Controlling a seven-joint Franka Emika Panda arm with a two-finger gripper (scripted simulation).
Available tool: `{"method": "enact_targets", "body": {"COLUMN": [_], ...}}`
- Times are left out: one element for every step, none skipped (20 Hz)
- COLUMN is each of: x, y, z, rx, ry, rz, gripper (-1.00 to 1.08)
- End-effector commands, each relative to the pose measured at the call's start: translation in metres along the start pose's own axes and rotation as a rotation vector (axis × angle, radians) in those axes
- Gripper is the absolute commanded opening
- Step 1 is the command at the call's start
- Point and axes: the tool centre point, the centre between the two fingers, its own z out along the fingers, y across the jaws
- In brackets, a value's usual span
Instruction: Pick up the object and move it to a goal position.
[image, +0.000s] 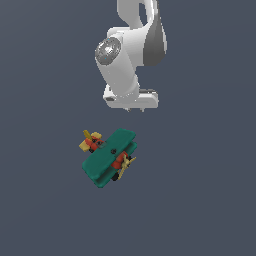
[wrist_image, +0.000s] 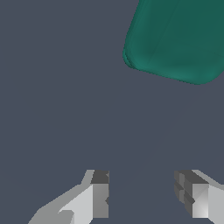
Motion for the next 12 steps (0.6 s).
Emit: {"method": "enact_targets", "body": {"x": [-0.001, -0.001, -0.002, -0.002, -0.002, -0.003, -0.003, -0.003, -0.003, -0.003, -0.003, -0.004], "y": [0.000, 0.000, 0.001, 0.001, 0.001, 0.000, 0.000, 0.000, 0.000, 0.000, 0.001, 0.001], "z": [0.007, 0.009, 0.011, 0.013, 0.015, 0.017, 0.018, 0.019, 0.020, 0.021, 0.021, 0.021], "rx": [0.020, 0.026, 0.031, 0.036, 0.041, 0.045, 0.049, 0.052, 0.054, 0.056, 0.057, 0.058], "ry": [-0.020, -0.026, -0.031, -0.037, -0.041, -0.045, -0.049, -0.052, -0.054, -0.056, -0.058, -0.059], "rz": [0.017, 0.023, 0.028, 0.033, 0.037, 0.040, 0.043, 0.046, 0.048, 0.050, 0.051, 0.053], "gripper": [0.28, 0.28, 0.28, 0.28, 0.28, 0.28, 0.28, 0.28, 0.28, 0.28, 0.28, 0.28]}}
